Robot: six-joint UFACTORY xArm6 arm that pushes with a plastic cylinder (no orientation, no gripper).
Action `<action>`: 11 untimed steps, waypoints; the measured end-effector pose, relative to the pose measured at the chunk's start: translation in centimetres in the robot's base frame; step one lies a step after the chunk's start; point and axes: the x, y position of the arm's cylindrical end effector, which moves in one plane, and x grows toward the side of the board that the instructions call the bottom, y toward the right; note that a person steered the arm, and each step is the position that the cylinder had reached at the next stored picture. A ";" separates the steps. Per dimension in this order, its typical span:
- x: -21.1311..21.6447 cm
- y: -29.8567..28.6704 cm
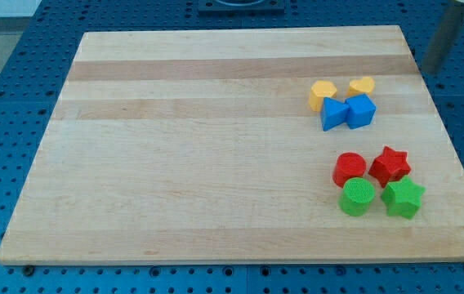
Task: Separate the red blocks from the green blocks
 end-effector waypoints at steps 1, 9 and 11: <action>4.7 1.2; 18.8 -24.2; 18.5 -23.4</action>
